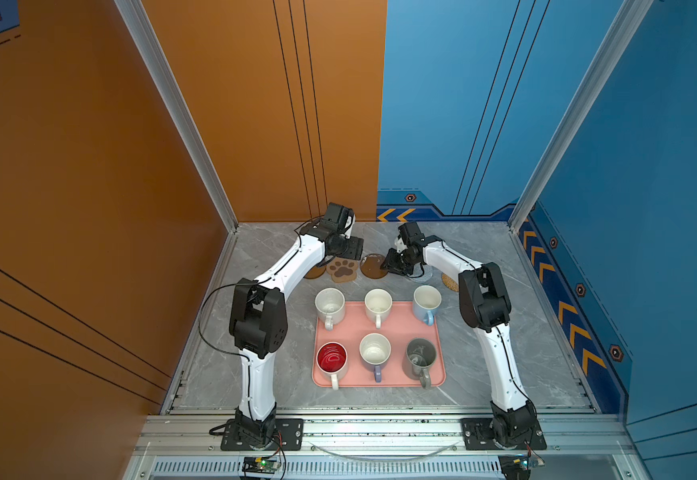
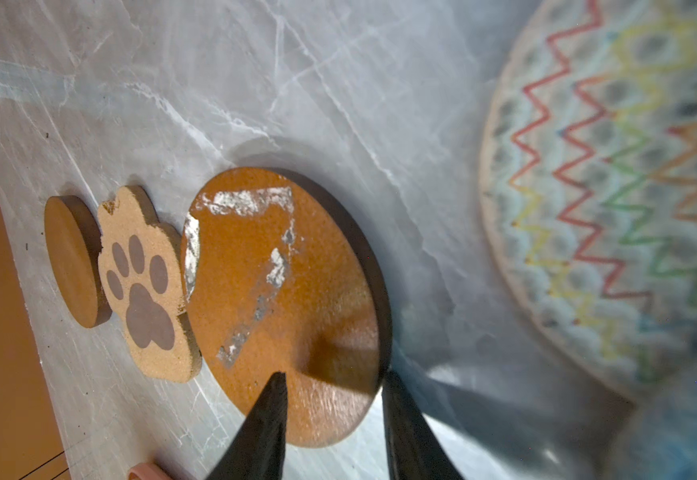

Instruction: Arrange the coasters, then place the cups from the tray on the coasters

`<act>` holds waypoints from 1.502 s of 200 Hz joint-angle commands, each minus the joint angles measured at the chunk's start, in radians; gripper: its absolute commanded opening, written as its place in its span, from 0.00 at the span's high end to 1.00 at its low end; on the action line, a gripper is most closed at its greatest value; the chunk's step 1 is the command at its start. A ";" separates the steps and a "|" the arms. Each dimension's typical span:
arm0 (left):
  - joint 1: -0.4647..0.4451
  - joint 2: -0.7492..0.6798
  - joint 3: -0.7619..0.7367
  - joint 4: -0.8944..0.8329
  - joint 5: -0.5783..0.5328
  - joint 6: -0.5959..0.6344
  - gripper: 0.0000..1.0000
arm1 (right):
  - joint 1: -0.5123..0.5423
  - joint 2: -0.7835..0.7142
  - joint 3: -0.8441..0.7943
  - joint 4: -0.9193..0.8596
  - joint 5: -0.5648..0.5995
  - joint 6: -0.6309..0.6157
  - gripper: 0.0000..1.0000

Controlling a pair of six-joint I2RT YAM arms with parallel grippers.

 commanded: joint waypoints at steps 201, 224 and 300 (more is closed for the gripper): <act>-0.054 -0.049 0.038 0.001 0.021 -0.007 0.22 | -0.068 -0.164 -0.009 -0.118 0.050 -0.074 0.64; -0.064 -0.057 0.031 0.001 0.020 -0.006 0.22 | -0.062 -0.116 0.062 -0.213 0.117 -0.141 0.65; -0.076 -0.065 0.019 0.002 0.013 -0.004 0.22 | -0.026 -0.064 0.128 -0.356 0.361 -0.271 0.60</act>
